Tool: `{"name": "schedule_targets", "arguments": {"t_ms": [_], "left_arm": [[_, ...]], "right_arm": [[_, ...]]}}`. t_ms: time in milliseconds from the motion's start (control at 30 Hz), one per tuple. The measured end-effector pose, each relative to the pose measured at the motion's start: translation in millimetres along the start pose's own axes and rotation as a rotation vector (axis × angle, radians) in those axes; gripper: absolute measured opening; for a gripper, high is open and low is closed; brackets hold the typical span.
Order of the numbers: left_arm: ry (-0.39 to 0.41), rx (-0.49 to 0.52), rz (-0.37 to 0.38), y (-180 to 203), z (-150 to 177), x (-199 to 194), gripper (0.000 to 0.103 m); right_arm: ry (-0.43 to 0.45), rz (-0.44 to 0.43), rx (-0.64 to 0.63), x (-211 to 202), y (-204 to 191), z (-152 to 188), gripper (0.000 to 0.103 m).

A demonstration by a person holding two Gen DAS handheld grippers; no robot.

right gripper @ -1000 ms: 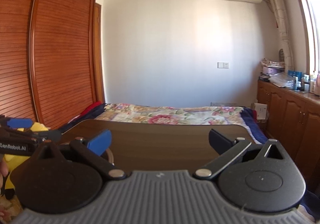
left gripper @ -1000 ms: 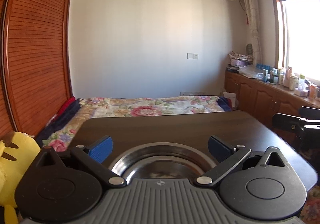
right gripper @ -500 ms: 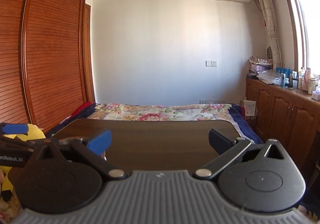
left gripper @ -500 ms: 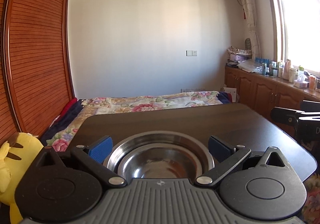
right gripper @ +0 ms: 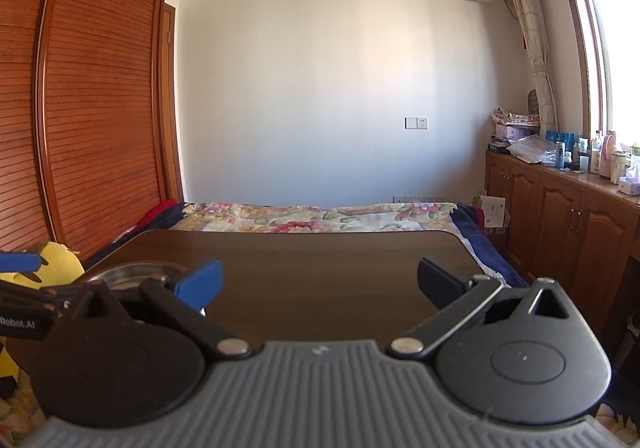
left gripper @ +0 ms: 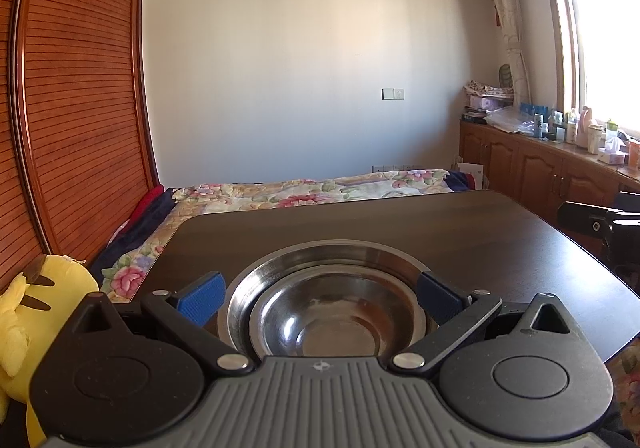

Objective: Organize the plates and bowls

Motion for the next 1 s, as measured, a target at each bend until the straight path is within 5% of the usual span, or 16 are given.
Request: {"name": "schedule_targets", "arguments": {"t_ms": [1000], "left_arm": [[0.003, -0.003, 0.0, 0.5, 0.2, -2.4, 0.103]], "right_arm": [[-0.009, 0.005, 0.003, -1.7, 1.7, 0.1, 0.103]]}}
Point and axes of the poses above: each gripper's, at about its wrist camera, not at the fingertips, and x roughly the way its jaws point, y to its right, z to its underside, the point moved 5 cm from there along x, roughly the way its jaws point, and after that the axes turned 8 degrees about -x, right-handed, at the moved point
